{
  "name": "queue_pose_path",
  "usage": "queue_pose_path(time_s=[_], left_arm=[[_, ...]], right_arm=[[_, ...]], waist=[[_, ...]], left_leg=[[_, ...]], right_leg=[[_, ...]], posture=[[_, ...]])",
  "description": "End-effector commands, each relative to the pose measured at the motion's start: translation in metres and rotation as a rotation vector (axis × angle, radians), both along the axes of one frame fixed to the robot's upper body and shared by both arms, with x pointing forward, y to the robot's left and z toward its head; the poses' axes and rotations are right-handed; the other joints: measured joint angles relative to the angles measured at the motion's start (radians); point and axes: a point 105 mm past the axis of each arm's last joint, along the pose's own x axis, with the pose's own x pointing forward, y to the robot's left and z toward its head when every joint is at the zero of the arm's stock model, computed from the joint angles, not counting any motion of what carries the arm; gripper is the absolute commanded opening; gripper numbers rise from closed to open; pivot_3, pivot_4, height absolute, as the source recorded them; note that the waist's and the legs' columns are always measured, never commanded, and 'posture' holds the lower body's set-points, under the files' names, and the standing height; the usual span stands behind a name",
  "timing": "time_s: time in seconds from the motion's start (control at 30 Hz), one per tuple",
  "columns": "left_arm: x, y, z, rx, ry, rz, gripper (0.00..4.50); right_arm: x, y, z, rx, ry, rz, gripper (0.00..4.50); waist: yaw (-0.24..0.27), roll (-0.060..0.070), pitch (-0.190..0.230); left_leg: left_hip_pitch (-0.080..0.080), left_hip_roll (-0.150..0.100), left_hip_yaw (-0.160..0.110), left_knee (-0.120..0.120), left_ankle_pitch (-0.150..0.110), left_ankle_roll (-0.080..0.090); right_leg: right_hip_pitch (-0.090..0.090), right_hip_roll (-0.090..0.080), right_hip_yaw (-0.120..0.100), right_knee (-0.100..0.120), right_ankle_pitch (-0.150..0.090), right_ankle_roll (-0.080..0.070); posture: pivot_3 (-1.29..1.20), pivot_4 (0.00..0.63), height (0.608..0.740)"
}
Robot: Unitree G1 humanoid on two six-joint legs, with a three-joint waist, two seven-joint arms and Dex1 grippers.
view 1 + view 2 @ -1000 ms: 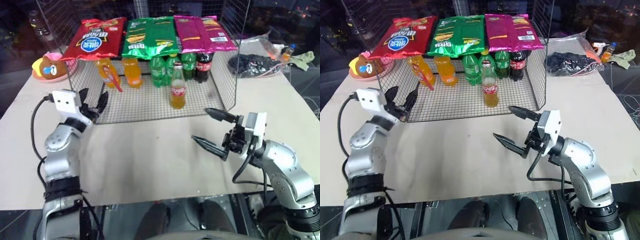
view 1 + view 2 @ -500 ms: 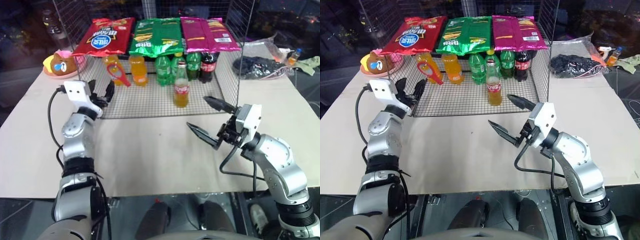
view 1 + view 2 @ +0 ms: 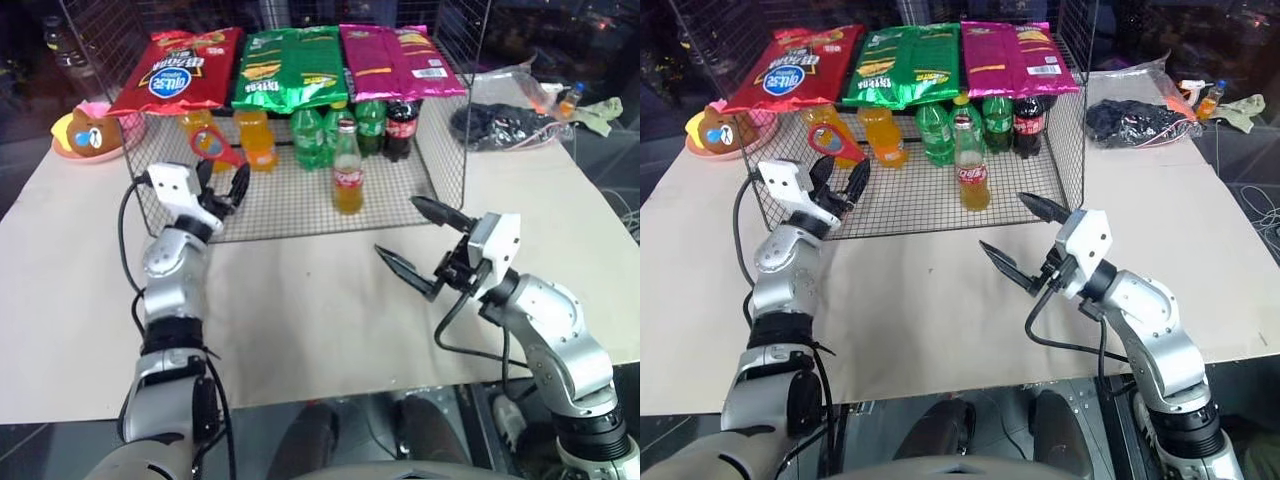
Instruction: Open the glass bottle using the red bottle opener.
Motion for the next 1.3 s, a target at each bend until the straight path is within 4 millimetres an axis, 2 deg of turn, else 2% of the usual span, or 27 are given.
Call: queue_pose_path(time_s=[0.03,0.43,0.57,0.77,1.07,1.3], left_arm=[[-0.003,0.008,0.028,0.013,-0.1,0.071,3.58],[0.017,0.002,0.042,-0.027,-0.136,0.098,3.58],[0.018,0.002,0.037,-0.037,-0.128,0.093,2.6],[0.018,0.0,0.031,-0.027,-0.106,0.08,0.1],[0.014,-0.002,0.032,-0.051,-0.115,0.051,0.1],[0.006,0.001,0.049,-0.213,-0.165,-0.002,0.1]], right_arm=[[-0.003,-0.003,0.012,0.028,-0.05,0.001,4.47],[-0.002,-0.007,0.009,0.011,-0.047,-0.004,4.47],[-0.003,-0.007,0.007,0.01,-0.047,-0.01,4.5],[-0.002,-0.008,0.006,0.012,-0.05,-0.02,4.5],[-0.001,-0.007,0.005,0.012,-0.055,-0.016,4.5],[0.001,-0.008,0.004,0.01,-0.058,-0.014,4.5]], waist=[[0.002,0.0,0.0],[0.015,0.0,0.0],[0.017,0.0,0.0],[0.017,0.0,0.0],[0.016,0.0,0.0],[0.016,0.0,0.0]], left_leg=[[0.0,0.0,0.0,0.001,0.0,0.0],[0.0,-0.001,0.0,0.002,0.0,0.0],[0.0,-0.001,0.0,0.002,0.0,0.0],[0.0,-0.001,0.0,0.002,0.0,0.0],[0.0,-0.001,0.0,0.003,0.0,0.0],[0.0,-0.001,0.0,0.003,0.0,0.0]], right_leg=[[0.0,0.0,0.0,0.0,0.0,0.0],[0.002,0.0,-0.001,0.0,0.0,0.0],[0.002,0.0,-0.001,0.0,0.0,0.0],[0.002,0.0,-0.001,0.0,0.0,0.0],[0.002,0.0,-0.001,0.001,0.0,0.0],[0.002,0.0,-0.001,0.001,0.0,0.0]], posture=[[0.0,0.15,0.74],[0.0,0.15,0.74],[0.0,0.15,0.74],[0.0,0.15,0.74],[0.0,0.15,0.74],[0.0,0.15,0.74]])
